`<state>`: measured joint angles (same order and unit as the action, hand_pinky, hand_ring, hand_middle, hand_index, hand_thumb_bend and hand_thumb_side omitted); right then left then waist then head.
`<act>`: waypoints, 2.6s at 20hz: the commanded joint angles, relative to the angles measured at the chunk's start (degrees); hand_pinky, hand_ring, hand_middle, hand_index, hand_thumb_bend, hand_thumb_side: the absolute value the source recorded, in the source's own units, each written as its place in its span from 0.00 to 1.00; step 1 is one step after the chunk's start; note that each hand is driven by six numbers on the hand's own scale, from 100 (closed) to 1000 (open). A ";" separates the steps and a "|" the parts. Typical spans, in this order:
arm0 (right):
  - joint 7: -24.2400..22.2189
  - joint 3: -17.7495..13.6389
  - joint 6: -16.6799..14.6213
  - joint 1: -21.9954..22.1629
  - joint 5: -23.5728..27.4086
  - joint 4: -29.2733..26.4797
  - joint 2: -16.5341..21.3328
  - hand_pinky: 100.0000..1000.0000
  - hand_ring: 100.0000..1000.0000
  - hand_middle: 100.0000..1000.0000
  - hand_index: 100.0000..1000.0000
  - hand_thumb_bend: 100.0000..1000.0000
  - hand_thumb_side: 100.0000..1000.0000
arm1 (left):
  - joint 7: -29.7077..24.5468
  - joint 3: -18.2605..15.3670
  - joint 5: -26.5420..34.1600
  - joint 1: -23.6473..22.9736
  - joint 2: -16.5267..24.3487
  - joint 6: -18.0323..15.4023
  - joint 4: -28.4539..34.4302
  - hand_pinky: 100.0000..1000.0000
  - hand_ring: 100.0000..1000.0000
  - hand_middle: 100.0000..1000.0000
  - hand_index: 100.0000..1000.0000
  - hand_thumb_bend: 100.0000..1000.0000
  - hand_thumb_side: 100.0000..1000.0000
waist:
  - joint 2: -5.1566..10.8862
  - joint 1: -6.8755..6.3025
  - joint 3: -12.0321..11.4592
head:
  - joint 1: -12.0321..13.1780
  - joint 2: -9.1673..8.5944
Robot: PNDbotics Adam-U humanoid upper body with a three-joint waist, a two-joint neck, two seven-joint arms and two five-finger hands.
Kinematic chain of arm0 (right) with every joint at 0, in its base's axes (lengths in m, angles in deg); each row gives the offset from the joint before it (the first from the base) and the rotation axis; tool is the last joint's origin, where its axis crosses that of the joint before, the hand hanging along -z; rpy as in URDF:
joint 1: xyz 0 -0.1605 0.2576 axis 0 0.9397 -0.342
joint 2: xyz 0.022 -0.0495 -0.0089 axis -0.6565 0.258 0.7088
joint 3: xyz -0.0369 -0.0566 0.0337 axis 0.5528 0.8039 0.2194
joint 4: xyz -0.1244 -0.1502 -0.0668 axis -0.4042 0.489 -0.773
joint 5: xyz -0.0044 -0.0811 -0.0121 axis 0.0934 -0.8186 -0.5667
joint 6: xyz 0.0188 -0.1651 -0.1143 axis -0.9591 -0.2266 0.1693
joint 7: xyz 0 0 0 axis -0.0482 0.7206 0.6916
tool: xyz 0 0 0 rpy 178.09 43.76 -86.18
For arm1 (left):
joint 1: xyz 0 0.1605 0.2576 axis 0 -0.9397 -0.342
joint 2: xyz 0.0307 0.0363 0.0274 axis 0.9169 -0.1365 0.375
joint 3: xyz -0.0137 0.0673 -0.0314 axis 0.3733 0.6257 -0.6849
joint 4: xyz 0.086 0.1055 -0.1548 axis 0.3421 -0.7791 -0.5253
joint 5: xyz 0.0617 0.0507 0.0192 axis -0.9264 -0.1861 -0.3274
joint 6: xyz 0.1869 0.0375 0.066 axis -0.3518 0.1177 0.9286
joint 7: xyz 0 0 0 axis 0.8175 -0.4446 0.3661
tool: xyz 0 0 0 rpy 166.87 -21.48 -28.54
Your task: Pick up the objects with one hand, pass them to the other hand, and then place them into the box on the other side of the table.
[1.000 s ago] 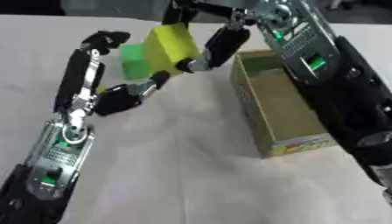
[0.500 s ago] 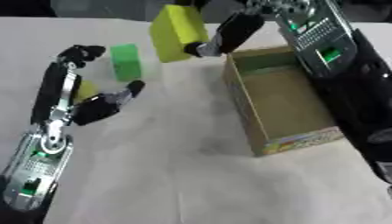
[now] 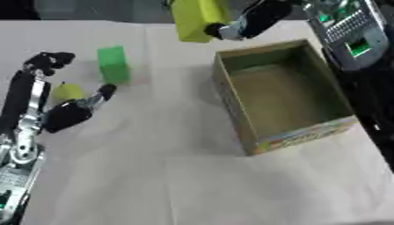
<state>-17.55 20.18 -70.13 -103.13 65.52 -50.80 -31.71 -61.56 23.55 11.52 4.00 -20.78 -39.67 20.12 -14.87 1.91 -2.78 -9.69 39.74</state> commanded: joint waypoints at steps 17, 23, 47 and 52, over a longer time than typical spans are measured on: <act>2.56 -5.29 0.76 6.66 6.31 0.75 12.85 0.81 0.61 0.50 0.58 0.20 0.00 | 5.52 -6.09 4.61 -0.98 7.25 2.64 5.30 0.78 0.74 0.66 0.76 0.55 0.57 | 0.28 -1.16 -0.10 | -2.22 -0.10; 1.78 -4.80 -0.64 10.28 6.05 0.94 15.76 0.81 0.62 0.51 0.58 0.20 0.01 | 7.29 -7.19 6.02 -0.88 9.15 3.27 6.12 0.78 0.74 0.66 0.76 0.52 0.59 | 0.16 -1.18 -0.21 | -2.43 -0.49; -2.77 -0.04 -4.43 14.92 -0.92 8.10 16.03 0.82 0.67 0.59 0.66 0.31 0.16 | 9.75 -9.24 7.41 -0.92 10.00 3.97 6.95 0.79 0.74 0.66 0.76 0.49 0.61 | -0.08 -1.85 -0.91 | -3.47 -1.40; -2.54 0.01 -5.15 15.20 -3.09 9.81 15.49 0.83 0.71 0.65 0.72 0.35 0.22 | 9.98 -9.40 7.58 -1.03 9.66 4.01 7.00 0.80 0.74 0.61 0.76 0.49 0.62 | -0.18 -1.93 -1.04 | -3.21 -1.45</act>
<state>-20.08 20.68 -74.93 -87.25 63.05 -40.96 -17.27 -51.86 14.85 18.84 2.42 -12.36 -35.65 26.08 -15.07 0.82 -3.81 -13.06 39.07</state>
